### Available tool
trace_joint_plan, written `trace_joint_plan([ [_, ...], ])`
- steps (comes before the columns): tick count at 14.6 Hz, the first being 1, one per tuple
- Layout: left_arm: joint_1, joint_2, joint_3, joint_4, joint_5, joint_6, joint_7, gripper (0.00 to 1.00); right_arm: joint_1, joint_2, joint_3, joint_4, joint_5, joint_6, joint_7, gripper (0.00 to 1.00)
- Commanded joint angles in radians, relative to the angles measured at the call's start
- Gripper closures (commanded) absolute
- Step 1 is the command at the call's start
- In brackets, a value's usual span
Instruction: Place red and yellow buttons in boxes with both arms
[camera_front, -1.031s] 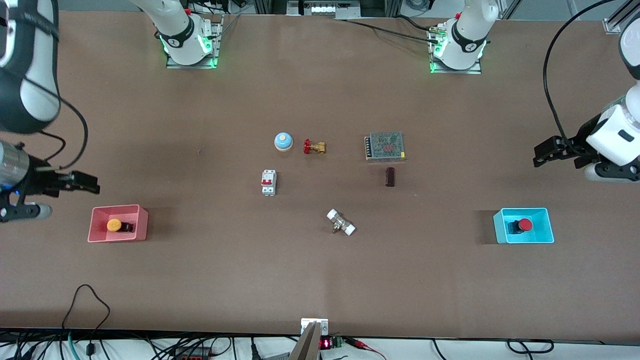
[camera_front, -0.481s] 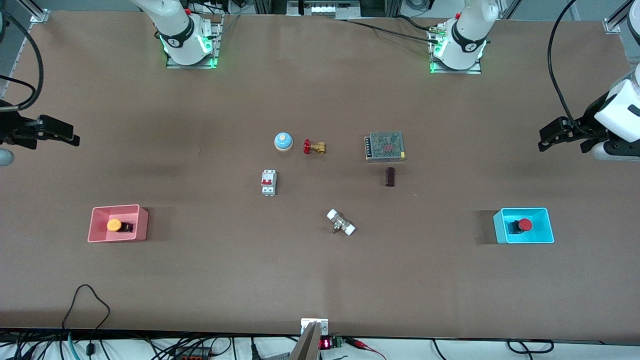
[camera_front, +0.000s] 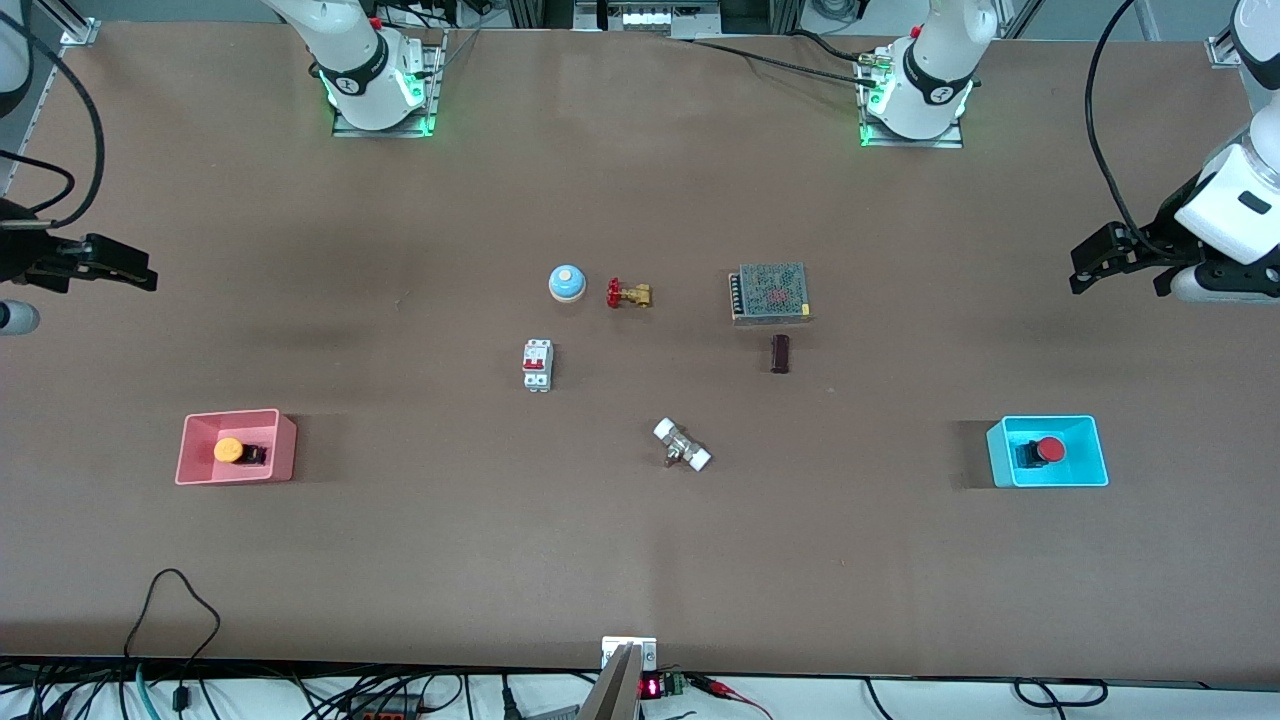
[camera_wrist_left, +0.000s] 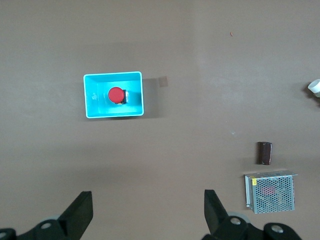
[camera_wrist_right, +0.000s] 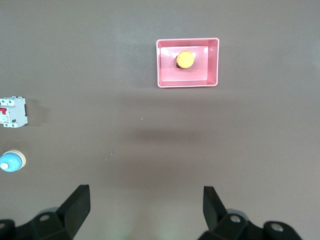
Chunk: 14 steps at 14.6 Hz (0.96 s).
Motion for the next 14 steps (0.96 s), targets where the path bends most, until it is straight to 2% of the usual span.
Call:
trace_joint_plan([
  [1, 0.007, -0.033, -0.003, -0.018, 0.007, -0.002, 0.003, 0.01, 0.000, -0.139, 0.007, -0.167, -0.006, 0.057, 0.028, 0.00],
  [3, 0.007, -0.030, -0.003, 0.008, 0.005, -0.045, 0.002, 0.01, 0.003, -0.153, 0.010, -0.167, -0.008, 0.046, 0.027, 0.00],
  [7, 0.005, -0.021, -0.001, 0.018, 0.004, -0.042, -0.001, 0.01, -0.002, -0.165, 0.007, -0.170, -0.008, 0.018, 0.029, 0.00],
  [11, 0.005, 0.065, -0.001, 0.135, 0.002, -0.046, -0.023, 0.01, -0.003, -0.171, 0.007, -0.170, -0.014, 0.029, 0.030, 0.00],
  [14, 0.005, 0.067, -0.001, 0.135, 0.004, -0.061, -0.020, 0.01, -0.005, -0.171, 0.007, -0.170, -0.012, 0.028, 0.030, 0.00],
])
